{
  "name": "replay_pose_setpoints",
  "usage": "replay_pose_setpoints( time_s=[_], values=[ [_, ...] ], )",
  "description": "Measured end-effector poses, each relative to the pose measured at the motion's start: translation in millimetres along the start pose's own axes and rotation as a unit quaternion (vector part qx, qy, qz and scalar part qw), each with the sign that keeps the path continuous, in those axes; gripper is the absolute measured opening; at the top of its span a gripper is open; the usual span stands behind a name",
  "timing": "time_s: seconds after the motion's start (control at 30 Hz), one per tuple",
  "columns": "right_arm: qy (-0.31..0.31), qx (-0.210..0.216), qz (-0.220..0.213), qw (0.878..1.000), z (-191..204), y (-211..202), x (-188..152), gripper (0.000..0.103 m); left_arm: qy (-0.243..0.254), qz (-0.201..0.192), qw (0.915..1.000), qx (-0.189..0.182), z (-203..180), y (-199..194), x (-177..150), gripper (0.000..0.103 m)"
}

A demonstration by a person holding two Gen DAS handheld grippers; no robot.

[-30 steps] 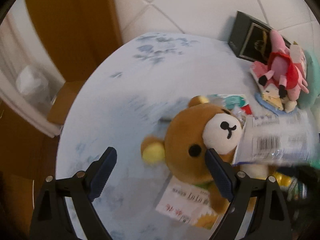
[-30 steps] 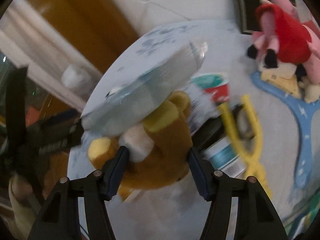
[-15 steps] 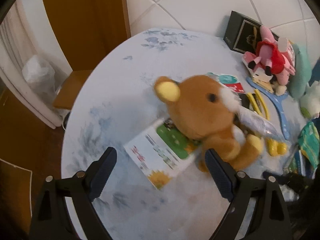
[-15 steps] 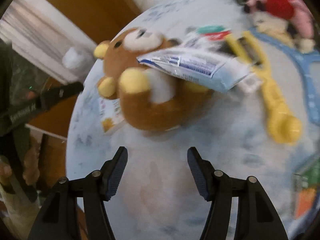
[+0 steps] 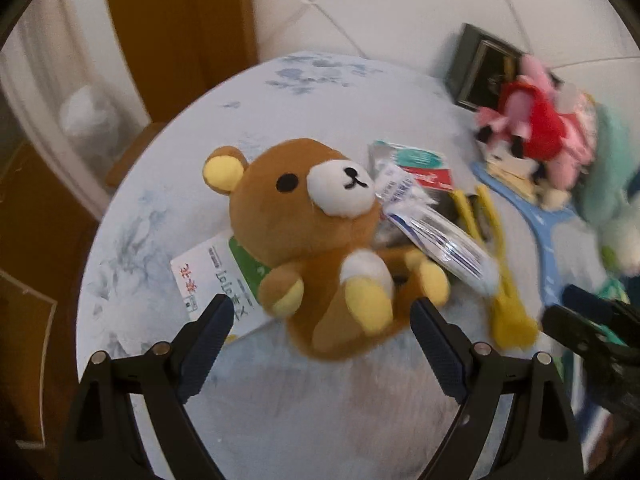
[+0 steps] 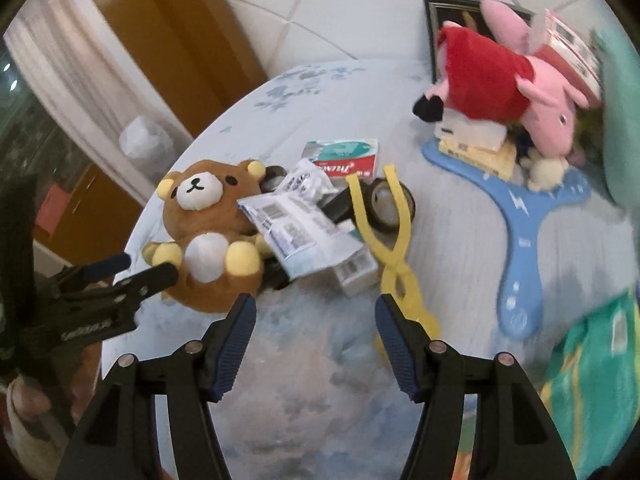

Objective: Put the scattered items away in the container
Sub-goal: 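Grasp the brown teddy bear with the left tool while the right tool grasps the white wipes packet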

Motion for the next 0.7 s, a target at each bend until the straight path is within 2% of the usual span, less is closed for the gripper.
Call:
replay_pose_setpoints(
  time_s=[0.03,0.07,0.1,0.13,0.17,0.33,0.37,0.4,0.47,0.53,0.57,0.63,0.7],
  values=[
    [-0.007,0.005,0.003,1.0,-6,1,2,0.063,-0.007,0.008,0.9999,0.011,-2,10,-1,0.089],
    [-0.012,0.007,0.006,1.0,-10,5,5,0.063,-0.014,0.015,0.9997,0.015,-2,17,-4,0.068],
    [-0.017,0.01,0.008,1.0,-13,10,8,0.063,-0.023,0.02,0.9995,0.011,0,20,-7,0.058],
    [-0.025,0.015,0.014,0.999,-15,14,11,0.063,-0.031,0.024,0.9992,0.007,1,24,-10,0.058],
    [-0.03,0.018,0.017,0.999,-16,17,13,0.063,-0.04,0.029,0.9988,0.004,3,27,-14,0.053],
    [-0.062,0.049,0.037,0.996,-5,49,27,0.074,-0.034,0.023,0.999,0.016,19,14,-11,0.042],
    [-0.068,0.054,0.04,0.995,0,56,30,0.074,-0.031,0.022,0.9991,0.018,23,12,-12,0.033],
    [-0.072,0.058,0.042,0.995,3,65,34,0.074,-0.029,0.021,0.9991,0.02,28,11,-12,0.031],
    [-0.072,0.066,0.054,0.994,8,80,38,0.075,-0.025,0.021,0.9992,0.023,39,9,-13,0.031],
    [-0.077,0.065,0.07,0.992,11,96,38,0.078,-0.03,0.022,0.9992,0.01,45,11,-13,0.031],
    [-0.083,0.058,0.076,0.992,11,103,36,0.084,-0.031,0.022,0.9993,0.003,45,12,-13,0.033],
    [-0.097,0.041,0.084,0.991,12,115,33,0.085,-0.031,0.02,0.9993,0.001,45,14,-12,0.044],
    [-0.119,0.02,0.085,0.989,15,124,32,0.089,-0.027,0.019,0.9994,0.005,44,16,-10,0.067]
  ],
)
Point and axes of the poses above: each gripper's, at about its wrist camera, not at the fingertips, and y roughly the way its jaws point, z to its left, x to its top, the point moved 8 cm from there along y, roughly the way its jaws point, and after that the axes turned 4 degrees about x, right-handed, at the moved point
